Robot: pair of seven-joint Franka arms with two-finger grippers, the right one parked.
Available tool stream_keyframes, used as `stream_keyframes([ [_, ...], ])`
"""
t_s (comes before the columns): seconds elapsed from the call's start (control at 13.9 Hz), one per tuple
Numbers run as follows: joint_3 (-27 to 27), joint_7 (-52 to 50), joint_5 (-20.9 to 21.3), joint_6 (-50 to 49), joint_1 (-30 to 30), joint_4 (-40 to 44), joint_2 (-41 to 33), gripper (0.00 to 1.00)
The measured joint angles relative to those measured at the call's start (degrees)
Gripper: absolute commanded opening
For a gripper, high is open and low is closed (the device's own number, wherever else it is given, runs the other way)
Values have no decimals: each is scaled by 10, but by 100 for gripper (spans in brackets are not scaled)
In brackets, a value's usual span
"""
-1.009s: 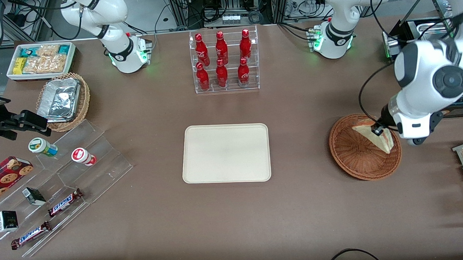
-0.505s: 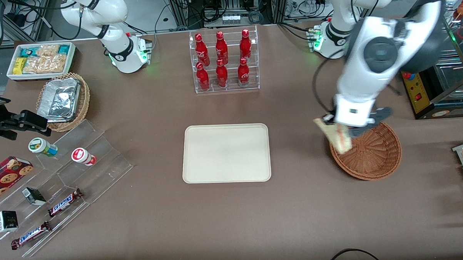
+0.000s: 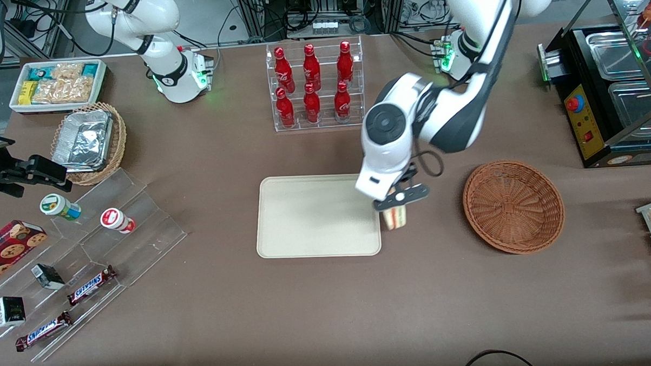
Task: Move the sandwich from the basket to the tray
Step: 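Carry the sandwich over the cream tray and lower it onto it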
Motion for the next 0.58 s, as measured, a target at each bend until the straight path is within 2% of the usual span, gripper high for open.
stream_keyframes([
  [0.36,0,0,5,104,-44,2,60,9],
  [0.58,0,1,28,133,-53,2,89,9],
])
